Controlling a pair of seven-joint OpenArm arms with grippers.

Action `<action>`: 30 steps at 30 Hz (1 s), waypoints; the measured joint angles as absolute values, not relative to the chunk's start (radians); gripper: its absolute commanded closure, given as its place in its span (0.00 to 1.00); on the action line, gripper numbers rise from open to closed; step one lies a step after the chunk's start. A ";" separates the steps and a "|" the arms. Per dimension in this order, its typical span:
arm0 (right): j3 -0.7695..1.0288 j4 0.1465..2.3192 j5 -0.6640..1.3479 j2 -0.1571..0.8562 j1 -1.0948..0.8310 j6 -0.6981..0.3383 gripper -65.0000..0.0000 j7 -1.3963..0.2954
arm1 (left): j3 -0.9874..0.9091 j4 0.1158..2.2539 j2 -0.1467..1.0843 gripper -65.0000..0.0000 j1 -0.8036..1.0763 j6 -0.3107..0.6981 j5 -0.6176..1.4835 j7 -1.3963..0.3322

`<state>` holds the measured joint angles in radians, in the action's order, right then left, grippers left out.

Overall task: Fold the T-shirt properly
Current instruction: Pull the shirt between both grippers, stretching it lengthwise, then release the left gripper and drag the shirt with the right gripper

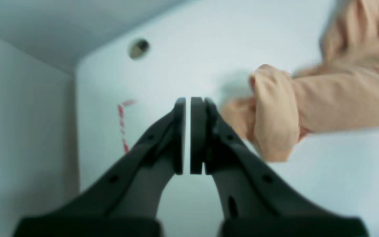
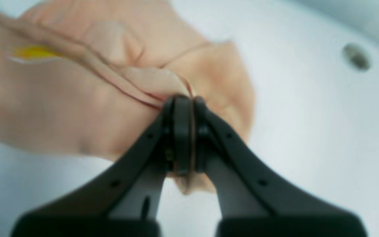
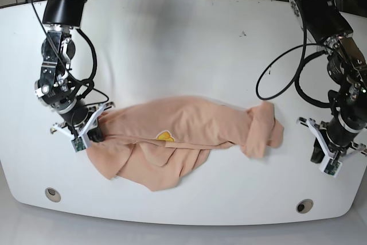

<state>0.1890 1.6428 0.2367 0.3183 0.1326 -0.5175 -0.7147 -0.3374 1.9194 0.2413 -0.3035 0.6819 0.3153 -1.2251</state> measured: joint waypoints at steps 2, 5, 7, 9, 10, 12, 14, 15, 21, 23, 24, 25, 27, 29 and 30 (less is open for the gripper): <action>0.204 1.643 0.242 0.310 0.094 -0.520 1.00 -0.710 | -0.338 1.920 0.242 1.00 -0.261 0.694 0.314 -1.218; 0.215 1.642 0.236 0.307 0.040 -0.520 1.00 -0.692 | -0.340 1.919 0.244 1.00 -0.193 0.697 0.311 -1.219; 0.219 1.642 0.233 0.302 0.004 -0.516 1.00 -0.664 | -0.340 1.919 0.244 1.00 -0.150 0.698 0.311 -1.219; 0.219 1.642 0.234 0.296 -0.027 -0.513 1.00 -0.645 | -0.346 1.919 0.241 1.00 -0.114 0.698 0.315 -1.218; 0.217 1.642 0.235 0.293 -0.039 -0.514 1.00 -0.648 | -0.351 1.919 0.241 1.00 -0.100 0.698 0.315 -1.217; 0.213 1.642 0.236 0.289 -0.065 -0.515 1.00 -0.649 | -0.364 1.919 0.240 1.00 -0.070 0.697 0.314 -1.218; 0.212 1.642 0.239 0.288 -0.084 -0.516 1.00 -0.647 | -0.373 1.919 0.243 1.00 -0.050 0.697 0.310 -1.219; 0.212 1.642 0.241 0.288 -0.095 -0.517 1.00 -0.648 | -0.374 1.919 0.244 1.00 -0.043 0.697 0.308 -1.219; 0.217 1.643 0.237 0.274 -0.151 -0.514 1.00 -0.637 | -0.374 1.919 0.242 1.00 -0.008 0.698 0.315 -1.214; 0.217 1.643 0.236 0.263 -0.171 -0.513 1.00 -0.640 | -0.390 1.919 0.239 1.00 0.002 0.698 0.315 -1.214; 0.216 1.643 0.236 0.259 -0.179 -0.514 1.00 -0.639 | -0.402 1.919 0.238 1.00 0.006 0.698 0.319 -1.213; 0.213 1.643 0.236 0.257 -0.188 -0.513 1.00 -0.640 | -0.414 1.919 0.239 1.00 0.011 0.698 0.318 -1.212; 0.209 1.643 0.239 0.255 -0.206 -0.514 1.00 -0.639 | -0.438 1.918 0.243 1.00 0.017 0.697 0.307 -1.214; 0.210 1.643 0.240 0.252 -0.220 -0.516 1.00 -0.636 | -0.445 1.915 0.248 1.00 0.019 0.697 0.298 -1.217; 0.210 1.643 0.239 0.247 -0.226 -0.516 1.00 -0.636 | -0.445 1.914 0.251 1.00 0.020 0.697 0.297 -1.219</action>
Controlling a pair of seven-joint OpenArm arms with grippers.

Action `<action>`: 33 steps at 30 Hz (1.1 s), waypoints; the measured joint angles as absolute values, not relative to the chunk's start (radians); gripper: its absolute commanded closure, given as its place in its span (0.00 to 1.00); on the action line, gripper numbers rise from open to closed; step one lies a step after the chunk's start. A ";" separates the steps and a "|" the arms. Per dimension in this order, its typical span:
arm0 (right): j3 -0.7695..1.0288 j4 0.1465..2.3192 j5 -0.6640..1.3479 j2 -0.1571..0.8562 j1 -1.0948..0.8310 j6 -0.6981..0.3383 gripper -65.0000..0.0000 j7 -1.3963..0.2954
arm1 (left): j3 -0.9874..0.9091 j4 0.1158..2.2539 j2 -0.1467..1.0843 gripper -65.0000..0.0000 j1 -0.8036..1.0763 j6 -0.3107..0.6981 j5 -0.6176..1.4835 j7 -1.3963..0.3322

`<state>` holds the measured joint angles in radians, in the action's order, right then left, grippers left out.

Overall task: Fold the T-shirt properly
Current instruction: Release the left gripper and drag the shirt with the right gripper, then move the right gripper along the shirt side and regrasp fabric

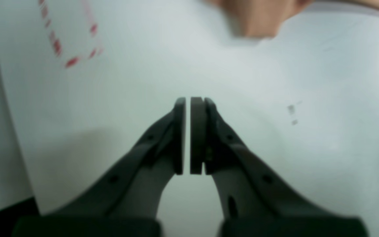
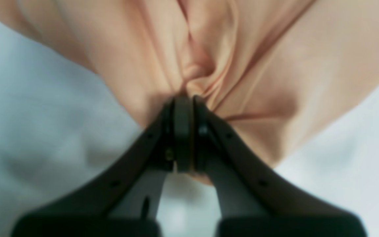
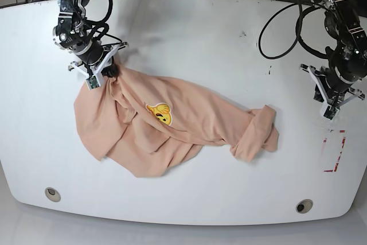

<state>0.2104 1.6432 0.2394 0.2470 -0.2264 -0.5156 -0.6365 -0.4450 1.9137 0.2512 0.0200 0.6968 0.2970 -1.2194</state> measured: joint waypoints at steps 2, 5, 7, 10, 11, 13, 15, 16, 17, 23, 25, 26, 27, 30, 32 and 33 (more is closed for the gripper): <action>0.213 1.643 0.236 0.233 -0.238 -0.513 1.00 -0.632 | -0.438 1.913 0.260 1.00 0.024 0.697 0.305 -1.217; 0.212 1.645 0.241 0.215 -0.261 -0.513 1.00 -0.621 | -0.436 1.913 0.270 1.00 0.026 0.698 0.322 -1.208; 0.212 1.651 0.241 0.209 -0.276 -0.513 1.00 -0.611 | -0.437 1.913 0.274 1.00 0.027 0.698 0.312 -1.211; 0.207 1.656 0.243 0.191 -0.295 -0.511 1.00 -0.602 | -0.440 1.912 0.278 1.00 0.033 0.698 0.307 -1.213; 0.202 1.657 0.244 0.184 -0.301 -0.504 1.00 -0.596 | -0.440 1.912 0.278 1.00 0.035 0.698 0.307 -1.214; 0.184 1.662 0.244 0.176 -0.312 -0.499 1.00 -0.583 | -0.439 1.912 0.276 1.00 0.036 0.698 0.309 -1.214; 0.171 1.662 0.259 0.171 -0.318 -0.500 1.00 -0.580 | -0.438 1.912 0.274 0.99 0.034 0.698 0.313 -1.213; 0.164 1.663 0.260 0.168 -0.320 -0.499 1.00 -0.577 | -0.437 1.912 0.274 0.98 0.033 0.698 0.315 -1.211; 0.161 1.663 0.260 0.165 -0.322 -0.498 0.99 -0.576 | -0.438 1.912 0.275 0.93 0.033 0.698 0.315 -1.211; 0.122 1.670 0.264 0.166 -0.323 -0.498 0.69 -0.577 | -0.439 1.912 0.274 0.66 0.033 0.698 0.311 -1.214; 0.122 1.682 0.266 0.165 -0.325 -0.501 0.55 -0.586 | -0.439 1.912 0.272 0.57 0.033 0.698 0.311 -1.211; 0.122 1.692 0.266 0.163 -0.326 -0.502 0.46 -0.594 | -0.439 1.912 0.272 0.52 0.033 0.698 0.312 -1.211; 0.120 1.708 0.261 0.163 -0.329 -0.504 0.39 -0.610 | -0.439 1.912 0.272 0.49 0.033 0.698 0.311 -1.212; 0.120 1.765 0.232 0.164 -0.336 -0.505 0.21 -0.646 | -0.439 1.912 0.273 0.40 0.032 0.698 0.310 -1.213; 0.121 1.810 0.224 0.166 -0.341 -0.496 0.12 -0.662 | -0.439 1.912 0.272 0.39 0.030 0.697 0.311 -1.213; 0.122 1.832 0.228 0.167 -0.341 -0.499 0.10 -0.663 | -0.439 1.912 0.272 0.39 0.030 0.698 0.311 -1.212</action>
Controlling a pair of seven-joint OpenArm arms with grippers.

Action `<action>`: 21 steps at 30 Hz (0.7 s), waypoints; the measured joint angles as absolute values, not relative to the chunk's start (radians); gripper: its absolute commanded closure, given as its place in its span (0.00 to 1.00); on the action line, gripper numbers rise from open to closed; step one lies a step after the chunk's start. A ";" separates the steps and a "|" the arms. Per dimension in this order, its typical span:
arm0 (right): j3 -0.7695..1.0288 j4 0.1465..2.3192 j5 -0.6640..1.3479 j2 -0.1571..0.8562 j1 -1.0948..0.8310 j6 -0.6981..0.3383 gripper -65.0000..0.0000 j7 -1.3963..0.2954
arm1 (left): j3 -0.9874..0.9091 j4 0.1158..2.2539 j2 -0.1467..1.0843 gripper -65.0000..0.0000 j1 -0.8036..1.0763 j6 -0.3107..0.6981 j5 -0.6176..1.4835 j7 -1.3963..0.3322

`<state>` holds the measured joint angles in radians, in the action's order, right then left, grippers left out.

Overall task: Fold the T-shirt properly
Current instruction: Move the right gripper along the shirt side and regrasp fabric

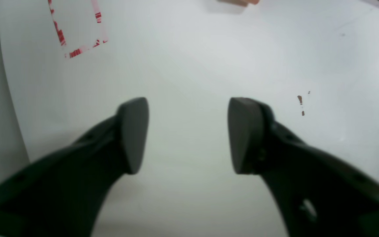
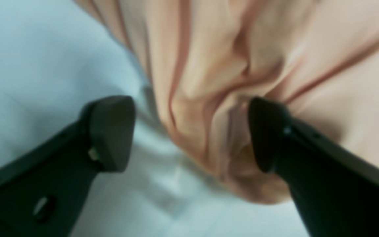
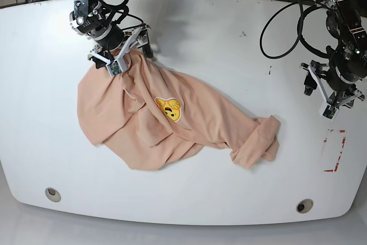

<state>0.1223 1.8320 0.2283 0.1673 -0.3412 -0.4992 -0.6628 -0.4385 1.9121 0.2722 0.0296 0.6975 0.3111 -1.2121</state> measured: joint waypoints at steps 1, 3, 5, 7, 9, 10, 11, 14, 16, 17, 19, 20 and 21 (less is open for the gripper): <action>0.123 1.860 0.230 0.169 -0.339 -0.497 0.10 -0.673 | -0.439 1.912 0.272 0.39 0.029 0.698 0.312 -1.211; 0.123 1.909 0.231 0.171 -0.328 -0.498 0.10 -0.680 | -0.439 1.912 0.271 0.39 0.027 0.697 0.311 -1.212; 0.123 1.949 0.234 0.172 -0.306 -0.498 0.10 -0.679 | -0.438 1.912 0.272 0.39 0.027 0.698 0.314 -1.212; 0.122 1.970 0.235 0.171 -0.277 -0.498 0.09 -0.681 | -0.438 1.912 0.269 0.39 0.023 0.698 0.314 -1.214; 0.121 1.974 0.240 0.171 -0.246 -0.499 0.09 -0.678 | -0.438 1.912 0.260 0.39 0.014 0.697 0.305 -1.216; 0.120 1.974 0.239 0.171 -0.228 -0.499 0.09 -0.678 | -0.438 1.912 0.257 0.39 0.011 0.697 0.306 -1.215; 0.120 1.967 0.239 0.171 -0.210 -0.500 0.09 -0.684 | -0.437 1.912 0.255 0.39 0.007 0.698 0.308 -1.214; 0.121 1.910 0.239 0.172 -0.131 -0.500 0.09 -0.683 | -0.432 1.912 0.250 0.39 0.005 0.698 0.317 -1.209; 0.120 1.841 0.235 0.172 -0.061 -0.496 0.09 -0.684 | -0.432 1.912 0.250 0.39 0.006 0.698 0.314 -1.211; 0.121 1.810 0.235 0.173 -0.029 -0.498 0.09 -0.685 | -0.432 1.912 0.250 0.39 0.006 0.697 0.312 -1.214; 0.118 1.740 0.232 0.180 0.038 -0.498 0.09 -0.692 | -0.433 1.912 0.251 0.39 0.008 0.698 0.312 -1.214; 0.111 1.687 0.239 0.190 0.070 -0.508 0.09 -0.680 | -0.434 1.912 0.253 0.39 0.006 0.697 0.310 -1.215; 0.104 1.641 0.236 0.198 0.104 -0.501 0.09 -0.678 | -0.434 1.912 0.252 0.39 0.006 0.698 0.312 -1.214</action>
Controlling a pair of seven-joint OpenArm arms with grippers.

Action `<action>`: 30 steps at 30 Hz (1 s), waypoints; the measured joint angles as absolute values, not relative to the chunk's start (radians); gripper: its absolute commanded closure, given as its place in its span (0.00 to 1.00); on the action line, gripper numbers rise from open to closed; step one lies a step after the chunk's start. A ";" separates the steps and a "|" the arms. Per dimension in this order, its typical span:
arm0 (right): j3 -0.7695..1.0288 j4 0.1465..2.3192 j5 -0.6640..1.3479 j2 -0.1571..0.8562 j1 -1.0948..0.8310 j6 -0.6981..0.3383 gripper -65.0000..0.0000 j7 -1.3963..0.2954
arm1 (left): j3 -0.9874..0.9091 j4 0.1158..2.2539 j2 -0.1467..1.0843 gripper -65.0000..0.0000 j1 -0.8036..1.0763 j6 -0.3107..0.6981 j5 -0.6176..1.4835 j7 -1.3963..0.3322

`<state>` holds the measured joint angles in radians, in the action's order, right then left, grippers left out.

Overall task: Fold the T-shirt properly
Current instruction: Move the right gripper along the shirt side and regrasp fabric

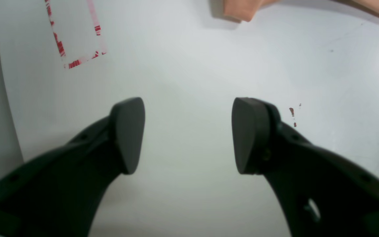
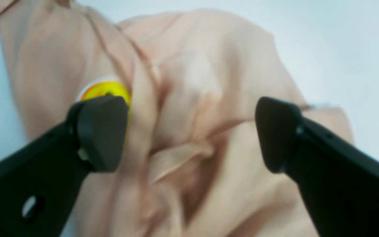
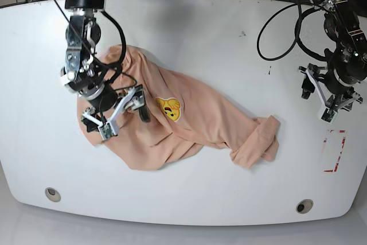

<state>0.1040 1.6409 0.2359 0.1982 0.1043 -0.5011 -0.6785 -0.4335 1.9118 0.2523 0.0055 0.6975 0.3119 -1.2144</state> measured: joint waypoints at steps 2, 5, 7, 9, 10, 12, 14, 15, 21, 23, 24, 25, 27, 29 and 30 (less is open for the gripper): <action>0.100 1.544 0.239 0.208 0.176 -0.510 0.09 -0.670 | -0.433 1.912 0.252 0.39 0.006 0.697 0.313 -1.214; 0.090 1.387 0.226 0.223 0.281 -0.498 0.09 -0.663 | -0.433 1.912 0.250 0.39 0.006 0.698 0.314 -1.214; 0.073 1.270 0.231 0.241 0.352 -0.502 0.09 -0.609 | -0.433 1.912 0.250 0.39 0.008 0.698 0.315 -1.212; 0.049 1.159 0.232 0.262 0.417 -0.501 0.09 -0.543 | -0.433 1.912 0.251 0.39 0.011 0.697 0.314 -1.213; 0.028 1.088 0.237 0.273 0.454 -0.502 0.09 -0.500 | -0.434 1.912 0.252 0.39 0.012 0.697 0.311 -1.214; -0.002 0.990 0.235 0.289 0.519 -0.504 0.09 -0.475 | -0.433 1.912 0.252 0.39 0.015 0.698 0.313 -1.214; -0.037 0.864 0.232 0.307 0.570 -0.501 0.09 -0.417 | -0.433 1.913 0.250 0.39 0.016 0.697 0.315 -1.213; -0.053 0.807 0.236 0.316 0.596 -0.506 0.09 -0.374 | -0.433 1.912 0.251 0.39 0.014 0.698 0.315 -1.213; -0.131 0.529 0.231 0.356 0.706 -0.498 0.09 -0.221 | -0.433 1.912 0.250 0.40 0.017 0.697 0.314 -1.214; -0.144 0.470 0.233 0.364 0.723 -0.500 0.09 -0.174 | -0.433 1.912 0.250 0.40 0.016 0.698 0.314 -1.214; -0.144 0.448 0.232 0.367 0.727 -0.500 0.09 -0.165 | -0.433 1.912 0.250 0.40 0.016 0.698 0.314 -1.214; -0.144 0.435 0.233 0.369 0.728 -0.500 0.09 -0.163 | -0.433 1.912 0.250 0.40 0.016 0.698 0.314 -1.214; -0.144 0.422 0.232 0.374 0.722 -0.500 0.09 -0.161 | -0.433 1.912 0.251 0.40 0.017 0.698 0.314 -1.214; -0.144 0.421 0.233 0.376 0.708 -0.501 0.09 -0.160 | -0.433 1.912 0.250 0.40 0.017 0.697 0.314 -1.214; -0.144 0.421 0.232 0.376 0.699 -0.501 0.09 -0.162 | -0.433 1.912 0.250 0.40 0.016 0.698 0.315 -1.214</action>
<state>-0.1444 0.4213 0.2321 0.3759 0.6987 -0.5011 -0.1616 -0.4328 1.9121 0.2504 0.0162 0.6975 0.3145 -1.2144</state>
